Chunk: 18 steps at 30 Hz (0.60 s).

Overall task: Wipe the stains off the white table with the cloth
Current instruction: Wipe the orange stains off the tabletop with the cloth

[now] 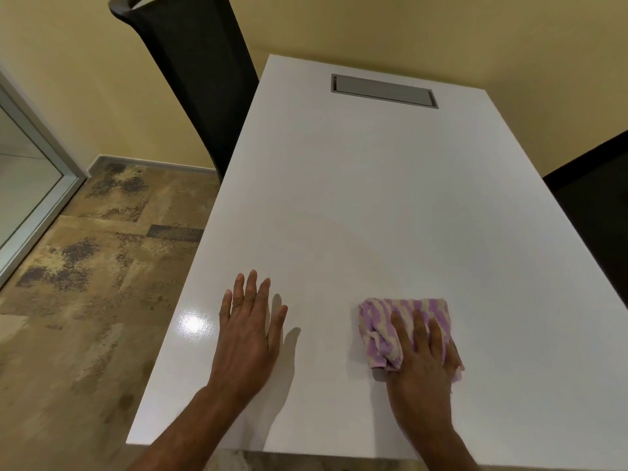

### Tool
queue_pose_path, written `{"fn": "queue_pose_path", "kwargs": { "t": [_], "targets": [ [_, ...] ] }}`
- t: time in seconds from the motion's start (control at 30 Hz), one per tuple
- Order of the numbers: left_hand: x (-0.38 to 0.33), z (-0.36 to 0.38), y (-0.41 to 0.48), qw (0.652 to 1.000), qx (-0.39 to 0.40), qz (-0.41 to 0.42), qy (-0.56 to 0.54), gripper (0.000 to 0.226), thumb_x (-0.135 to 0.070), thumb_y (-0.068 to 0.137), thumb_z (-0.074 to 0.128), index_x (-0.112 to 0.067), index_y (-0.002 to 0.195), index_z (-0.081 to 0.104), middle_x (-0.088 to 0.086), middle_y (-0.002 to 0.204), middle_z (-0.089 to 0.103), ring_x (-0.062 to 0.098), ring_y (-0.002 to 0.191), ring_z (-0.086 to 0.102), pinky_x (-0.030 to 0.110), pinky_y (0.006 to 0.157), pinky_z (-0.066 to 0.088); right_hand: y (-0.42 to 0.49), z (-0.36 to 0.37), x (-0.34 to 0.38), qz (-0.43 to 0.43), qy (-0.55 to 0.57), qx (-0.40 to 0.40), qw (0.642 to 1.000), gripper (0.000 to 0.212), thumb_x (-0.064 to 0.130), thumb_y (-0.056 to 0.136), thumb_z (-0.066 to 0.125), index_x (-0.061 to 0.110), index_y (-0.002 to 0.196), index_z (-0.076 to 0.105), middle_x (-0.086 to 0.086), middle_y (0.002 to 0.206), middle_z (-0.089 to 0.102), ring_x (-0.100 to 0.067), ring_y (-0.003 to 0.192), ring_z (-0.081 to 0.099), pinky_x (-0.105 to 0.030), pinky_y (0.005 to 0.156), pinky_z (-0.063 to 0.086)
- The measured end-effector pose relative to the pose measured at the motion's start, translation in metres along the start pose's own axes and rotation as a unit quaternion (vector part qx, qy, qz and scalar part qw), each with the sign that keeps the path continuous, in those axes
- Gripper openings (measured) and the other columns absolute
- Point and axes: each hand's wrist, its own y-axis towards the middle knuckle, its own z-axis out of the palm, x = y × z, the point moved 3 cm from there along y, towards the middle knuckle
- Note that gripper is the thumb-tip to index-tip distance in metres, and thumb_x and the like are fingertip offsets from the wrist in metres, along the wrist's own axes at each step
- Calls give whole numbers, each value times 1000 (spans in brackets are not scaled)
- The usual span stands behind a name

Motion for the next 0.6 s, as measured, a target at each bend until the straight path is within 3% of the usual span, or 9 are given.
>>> {"fn": "queue_pose_path", "kwargs": {
  "t": [0.23, 0.4, 0.53, 0.6],
  "targets": [
    [6, -11, -26, 1000, -4, 11, 3, 71, -60, 101, 14, -22, 161, 23, -6, 170, 3, -1, 154, -15, 27, 125, -13, -60, -9, -11, 60, -18, -3, 998, 72, 41, 80, 41, 26, 151, 41, -19, 155, 46, -40, 145, 32, -69, 102, 37],
    [17, -18, -46, 1000, 1, 7, -10, 73, -62, 101, 13, -21, 160, 26, -5, 170, 7, 4, 156, -9, 36, 129, -4, -93, -13, -2, 95, -2, 36, 995, 89, 37, 67, 60, 29, 153, 36, -20, 156, 44, -39, 145, 30, -73, 99, 37],
    [30, -27, -62, 1000, 9, 1, -7, 76, -62, 99, 12, -19, 159, 29, -2, 170, 10, 9, 157, -6, 40, 129, 1, -105, -16, 15, 117, 0, 47, 992, 81, 54, 78, 67, 22, 150, 47, -22, 155, 44, -42, 144, 31, -74, 100, 37],
    [35, -32, -70, 1000, 13, -1, -10, 77, -63, 99, 13, -17, 158, 31, 0, 170, 13, 11, 158, -4, 41, 129, 2, -113, -18, 26, 116, -13, 39, 992, 81, 62, 78, 54, 20, 148, 51, -22, 155, 45, -44, 142, 34, -71, 102, 35]
  ]
}}
